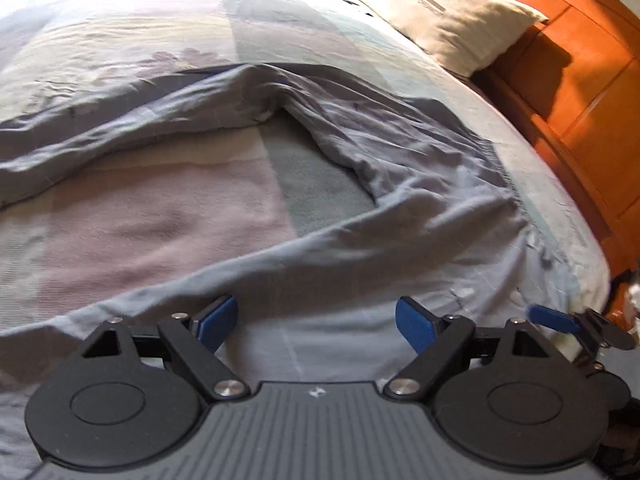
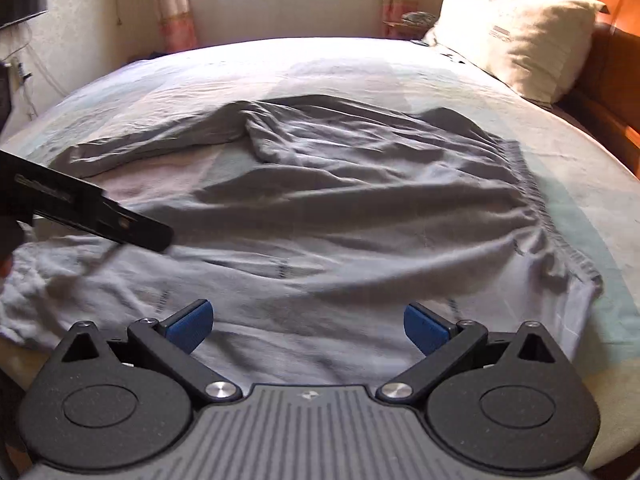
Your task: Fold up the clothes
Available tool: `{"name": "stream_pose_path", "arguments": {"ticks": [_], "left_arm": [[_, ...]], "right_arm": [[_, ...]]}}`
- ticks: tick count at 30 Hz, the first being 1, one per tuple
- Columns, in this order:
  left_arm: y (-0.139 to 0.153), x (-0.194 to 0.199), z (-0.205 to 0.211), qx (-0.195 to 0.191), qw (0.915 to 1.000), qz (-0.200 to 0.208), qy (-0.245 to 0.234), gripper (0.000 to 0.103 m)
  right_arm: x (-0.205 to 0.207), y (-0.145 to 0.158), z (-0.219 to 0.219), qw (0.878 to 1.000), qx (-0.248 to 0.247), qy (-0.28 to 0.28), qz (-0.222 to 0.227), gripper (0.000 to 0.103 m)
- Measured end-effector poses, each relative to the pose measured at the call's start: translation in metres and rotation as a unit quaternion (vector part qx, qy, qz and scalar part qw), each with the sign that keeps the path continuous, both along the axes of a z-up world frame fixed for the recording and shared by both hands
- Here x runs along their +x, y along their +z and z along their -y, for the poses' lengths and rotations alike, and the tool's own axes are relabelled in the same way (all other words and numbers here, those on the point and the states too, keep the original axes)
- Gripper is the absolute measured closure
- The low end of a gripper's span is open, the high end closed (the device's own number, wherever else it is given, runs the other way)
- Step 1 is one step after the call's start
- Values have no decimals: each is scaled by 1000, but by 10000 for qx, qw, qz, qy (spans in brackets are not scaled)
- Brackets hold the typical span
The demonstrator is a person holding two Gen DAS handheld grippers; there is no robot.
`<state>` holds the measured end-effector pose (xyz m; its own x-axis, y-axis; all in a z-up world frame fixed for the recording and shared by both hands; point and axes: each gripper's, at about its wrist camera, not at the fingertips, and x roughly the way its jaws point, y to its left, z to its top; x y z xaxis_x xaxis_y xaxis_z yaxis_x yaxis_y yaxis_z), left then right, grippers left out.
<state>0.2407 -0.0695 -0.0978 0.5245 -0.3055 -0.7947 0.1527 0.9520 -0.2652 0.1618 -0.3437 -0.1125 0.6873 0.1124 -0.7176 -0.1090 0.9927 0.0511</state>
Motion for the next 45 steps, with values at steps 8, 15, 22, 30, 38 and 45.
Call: {"name": "stream_pose_path", "arguments": {"ticks": [8, 15, 22, 30, 38, 45], "left_arm": [[23, 12, 20, -330, 9992, -103, -212, 17], [16, 28, 77, -667, 9938, -245, -858, 16], [0, 48, 101, -955, 9891, -412, -1044, 16], [0, 91, 126, -739, 9917, -180, -1034, 15], [25, 41, 119, -544, 9886, 18, -1406, 15], [32, -11, 101, 926, 9797, 38, -1776, 14]], "right_arm": [[2, 15, 68, 9970, 291, -714, 96, 0], [43, -3, 81, 9956, 444, -827, -26, 0], [22, -11, 103, 9974, -221, -681, -24, 8], [19, -12, 105, 9983, -210, -536, 43, 5], [15, 8, 74, 9996, 84, 61, 255, 1], [16, -10, 29, 9981, -285, 542, -84, 0]]}}
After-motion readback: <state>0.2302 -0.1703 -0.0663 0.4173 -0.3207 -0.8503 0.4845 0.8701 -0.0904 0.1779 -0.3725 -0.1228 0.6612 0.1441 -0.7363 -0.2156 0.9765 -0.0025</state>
